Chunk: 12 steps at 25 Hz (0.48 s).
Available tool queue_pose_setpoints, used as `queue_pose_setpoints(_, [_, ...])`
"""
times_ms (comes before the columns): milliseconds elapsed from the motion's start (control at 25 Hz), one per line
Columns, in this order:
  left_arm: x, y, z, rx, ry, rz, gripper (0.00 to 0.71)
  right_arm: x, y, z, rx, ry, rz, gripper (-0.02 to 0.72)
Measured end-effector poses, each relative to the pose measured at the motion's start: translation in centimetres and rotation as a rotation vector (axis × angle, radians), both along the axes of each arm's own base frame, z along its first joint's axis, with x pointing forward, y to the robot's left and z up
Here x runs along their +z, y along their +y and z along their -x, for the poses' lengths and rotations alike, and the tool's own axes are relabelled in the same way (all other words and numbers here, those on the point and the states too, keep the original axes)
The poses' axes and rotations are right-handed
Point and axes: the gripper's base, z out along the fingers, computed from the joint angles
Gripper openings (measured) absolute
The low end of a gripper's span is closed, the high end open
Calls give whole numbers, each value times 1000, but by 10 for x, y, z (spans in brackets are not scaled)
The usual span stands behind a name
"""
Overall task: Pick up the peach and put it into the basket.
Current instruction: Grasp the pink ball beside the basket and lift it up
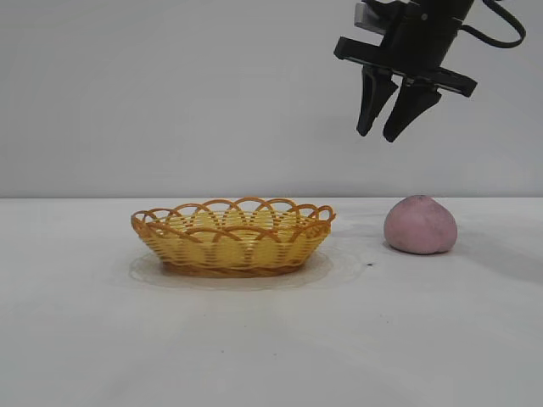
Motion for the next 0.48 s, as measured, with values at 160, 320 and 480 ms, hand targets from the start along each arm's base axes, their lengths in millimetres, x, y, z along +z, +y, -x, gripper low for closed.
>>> queue_pose_setpoints(160, [-8,0,11,-28,-61,-8,449,-1,0,2,12,17,5,244])
queue_pose_setpoints(320, [-14,-5,8,-80,-73,-7,449,-1,0,4,23,37,9,244])
queue_pose_setpoints(480, [-15,-5,8,-90,-82,-14,449,-2,-1,5,31,55,17,244])
